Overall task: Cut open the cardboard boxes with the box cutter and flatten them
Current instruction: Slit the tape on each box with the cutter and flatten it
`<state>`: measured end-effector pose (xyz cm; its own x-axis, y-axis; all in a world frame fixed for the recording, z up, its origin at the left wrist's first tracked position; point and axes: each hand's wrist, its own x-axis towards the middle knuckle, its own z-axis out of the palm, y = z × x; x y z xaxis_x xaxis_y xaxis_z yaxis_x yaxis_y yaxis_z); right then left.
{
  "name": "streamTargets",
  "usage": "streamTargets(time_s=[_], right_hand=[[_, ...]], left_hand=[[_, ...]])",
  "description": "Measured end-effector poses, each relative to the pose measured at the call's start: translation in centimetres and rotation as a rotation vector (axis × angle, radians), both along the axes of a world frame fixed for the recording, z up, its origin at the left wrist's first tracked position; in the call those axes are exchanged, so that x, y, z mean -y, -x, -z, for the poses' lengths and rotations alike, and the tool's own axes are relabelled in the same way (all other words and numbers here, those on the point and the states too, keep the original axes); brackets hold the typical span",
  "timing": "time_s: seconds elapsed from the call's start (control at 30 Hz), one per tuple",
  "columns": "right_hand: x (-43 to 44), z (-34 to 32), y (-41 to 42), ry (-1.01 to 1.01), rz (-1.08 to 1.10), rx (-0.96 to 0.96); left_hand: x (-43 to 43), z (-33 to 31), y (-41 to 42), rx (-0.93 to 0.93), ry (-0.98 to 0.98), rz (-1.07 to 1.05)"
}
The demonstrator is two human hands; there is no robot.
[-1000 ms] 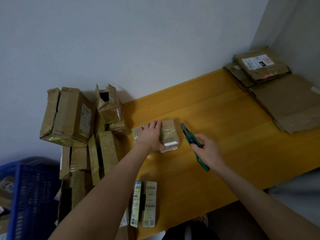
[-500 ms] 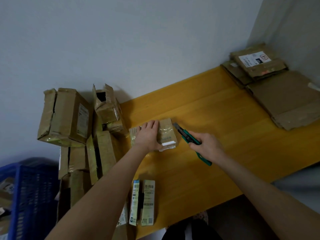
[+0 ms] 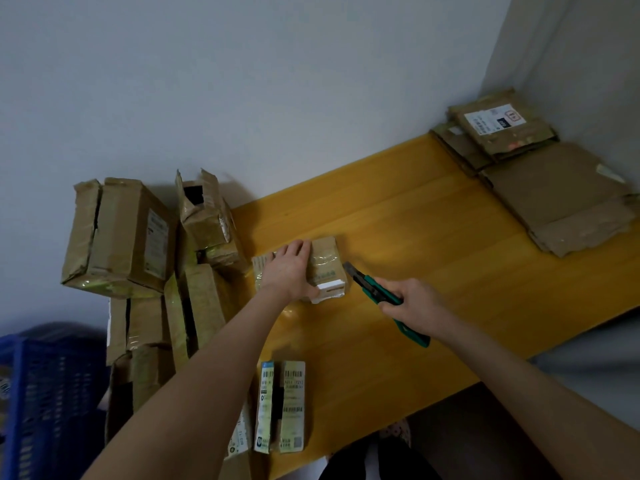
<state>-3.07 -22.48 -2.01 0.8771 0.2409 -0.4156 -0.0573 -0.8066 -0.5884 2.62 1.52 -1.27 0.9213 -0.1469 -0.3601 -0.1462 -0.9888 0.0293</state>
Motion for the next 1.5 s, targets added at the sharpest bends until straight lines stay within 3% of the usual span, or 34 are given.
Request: streamTargets(time_s=[0.1,0.27,0.4,0.6,0.7,0.77,0.83,1.03,1.3,1.5], right_hand=[[1.4,0.2,0.3,-0.084,0.058,-0.022],[-0.4,2.0,-0.5,-0.196,0.479,-0.01],[-4.0,5.1,-2.6,-0.115,0.482,-0.119],[-6.5,7.8,-4.5,0.042,0.43,-0.213],[-6.5,7.9,-4.6,0.123,0.393,-0.19],[-6.8,7.3,-4.7,0.174,0.349,-0.064],[-8.1,6.0,-4.9,0.091,0.31,0.039],[-12.9,2.7,-5.9,-0.273,0.315,-0.266],[-14.3,3.5,-6.6,0.006,0.335,-0.077],[-14.1,4.0,-6.8,-0.011,0.347,-0.091]], left_hand=[[-0.1,0.0,-0.4,-0.005,0.01,-0.035],[0.5,-0.4,-0.5,0.067,0.041,-0.222],[0.3,-0.3,-0.3,0.052,0.15,-0.516],[-2.7,1.1,0.8,-0.089,0.332,-0.621],[-4.0,1.3,1.6,-0.105,0.364,-0.644],[-4.1,1.3,1.8,-0.103,0.36,-0.65],[-3.6,1.4,2.0,-0.113,0.341,-0.649],[-2.4,1.9,2.5,-0.087,0.343,-0.616],[-1.7,1.0,1.1,-0.009,0.058,-0.479],[-1.2,0.1,0.0,-0.014,0.009,-0.489]])
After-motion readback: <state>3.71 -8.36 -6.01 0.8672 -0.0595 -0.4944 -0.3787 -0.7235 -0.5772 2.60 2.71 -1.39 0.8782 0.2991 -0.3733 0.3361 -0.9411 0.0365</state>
